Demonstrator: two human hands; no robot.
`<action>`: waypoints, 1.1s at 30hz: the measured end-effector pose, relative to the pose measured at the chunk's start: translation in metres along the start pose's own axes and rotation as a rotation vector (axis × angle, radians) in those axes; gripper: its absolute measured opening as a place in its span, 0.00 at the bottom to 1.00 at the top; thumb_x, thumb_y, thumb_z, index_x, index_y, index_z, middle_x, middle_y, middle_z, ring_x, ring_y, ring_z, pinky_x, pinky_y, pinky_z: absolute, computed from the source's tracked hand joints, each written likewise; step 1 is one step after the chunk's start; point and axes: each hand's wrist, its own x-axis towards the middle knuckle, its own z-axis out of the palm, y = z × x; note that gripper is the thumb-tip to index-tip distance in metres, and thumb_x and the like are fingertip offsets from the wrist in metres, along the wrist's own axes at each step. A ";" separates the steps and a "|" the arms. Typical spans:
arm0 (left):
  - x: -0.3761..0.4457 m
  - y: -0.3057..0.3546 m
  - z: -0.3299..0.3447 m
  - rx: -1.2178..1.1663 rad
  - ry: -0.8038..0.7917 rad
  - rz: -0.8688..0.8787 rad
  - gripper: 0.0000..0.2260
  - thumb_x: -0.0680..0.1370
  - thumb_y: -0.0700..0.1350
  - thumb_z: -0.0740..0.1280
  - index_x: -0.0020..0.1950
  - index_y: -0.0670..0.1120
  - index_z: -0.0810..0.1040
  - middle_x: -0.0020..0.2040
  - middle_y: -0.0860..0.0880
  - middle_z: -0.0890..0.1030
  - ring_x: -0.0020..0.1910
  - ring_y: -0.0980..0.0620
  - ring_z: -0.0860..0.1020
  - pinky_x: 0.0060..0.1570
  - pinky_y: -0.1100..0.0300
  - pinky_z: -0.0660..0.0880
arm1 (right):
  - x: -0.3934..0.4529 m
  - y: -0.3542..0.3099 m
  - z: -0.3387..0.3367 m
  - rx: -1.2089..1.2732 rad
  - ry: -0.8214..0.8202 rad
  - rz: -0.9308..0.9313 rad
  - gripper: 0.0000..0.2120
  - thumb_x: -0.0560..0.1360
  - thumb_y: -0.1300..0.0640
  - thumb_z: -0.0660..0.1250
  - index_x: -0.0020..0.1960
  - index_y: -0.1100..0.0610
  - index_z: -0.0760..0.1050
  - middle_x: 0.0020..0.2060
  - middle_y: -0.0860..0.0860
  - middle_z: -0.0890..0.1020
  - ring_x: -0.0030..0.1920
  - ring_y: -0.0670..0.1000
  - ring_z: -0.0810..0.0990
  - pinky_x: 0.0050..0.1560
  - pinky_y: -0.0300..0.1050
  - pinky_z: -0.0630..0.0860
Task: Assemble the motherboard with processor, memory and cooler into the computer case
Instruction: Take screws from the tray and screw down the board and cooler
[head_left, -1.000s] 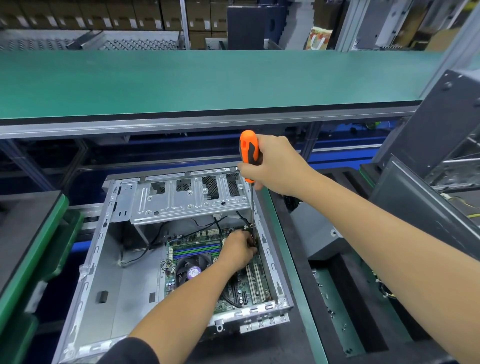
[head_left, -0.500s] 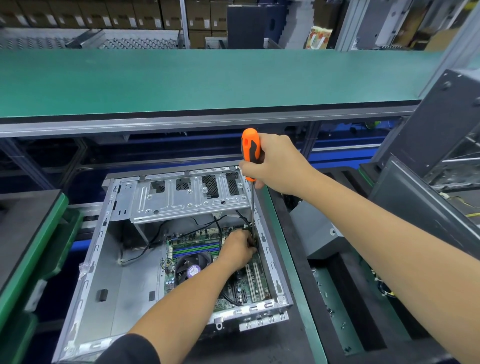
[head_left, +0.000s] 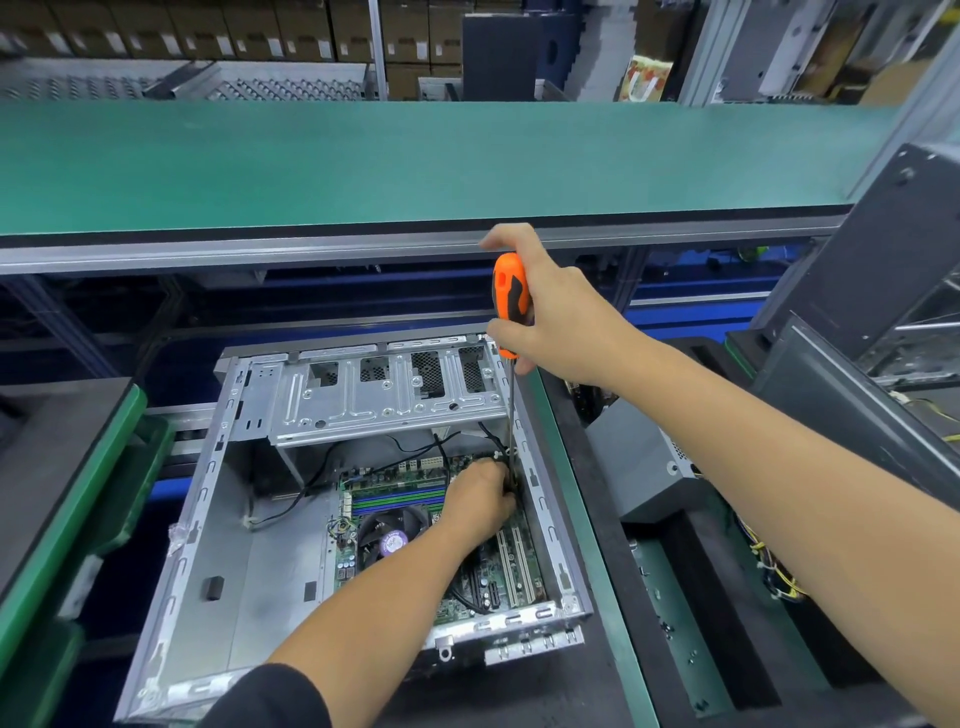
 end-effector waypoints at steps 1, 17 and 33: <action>0.000 0.000 0.000 0.009 -0.009 -0.005 0.07 0.74 0.42 0.66 0.47 0.39 0.78 0.46 0.42 0.79 0.44 0.40 0.77 0.41 0.51 0.75 | 0.001 0.000 -0.001 -0.004 -0.015 0.015 0.22 0.77 0.59 0.67 0.61 0.44 0.60 0.37 0.52 0.76 0.27 0.47 0.82 0.26 0.36 0.76; 0.008 -0.008 -0.018 -0.084 -0.015 -0.110 0.07 0.74 0.44 0.70 0.48 0.41 0.82 0.46 0.41 0.82 0.44 0.42 0.80 0.39 0.56 0.75 | 0.041 -0.028 -0.017 -0.255 -0.041 0.025 0.13 0.79 0.45 0.62 0.50 0.55 0.72 0.36 0.49 0.81 0.27 0.43 0.82 0.30 0.36 0.74; 0.006 0.003 -0.004 0.003 -0.068 -0.099 0.05 0.71 0.43 0.70 0.43 0.42 0.81 0.41 0.44 0.81 0.41 0.42 0.79 0.40 0.53 0.77 | 0.029 -0.015 -0.020 -0.256 -0.113 0.044 0.07 0.78 0.50 0.63 0.47 0.53 0.75 0.37 0.49 0.82 0.26 0.42 0.81 0.37 0.42 0.79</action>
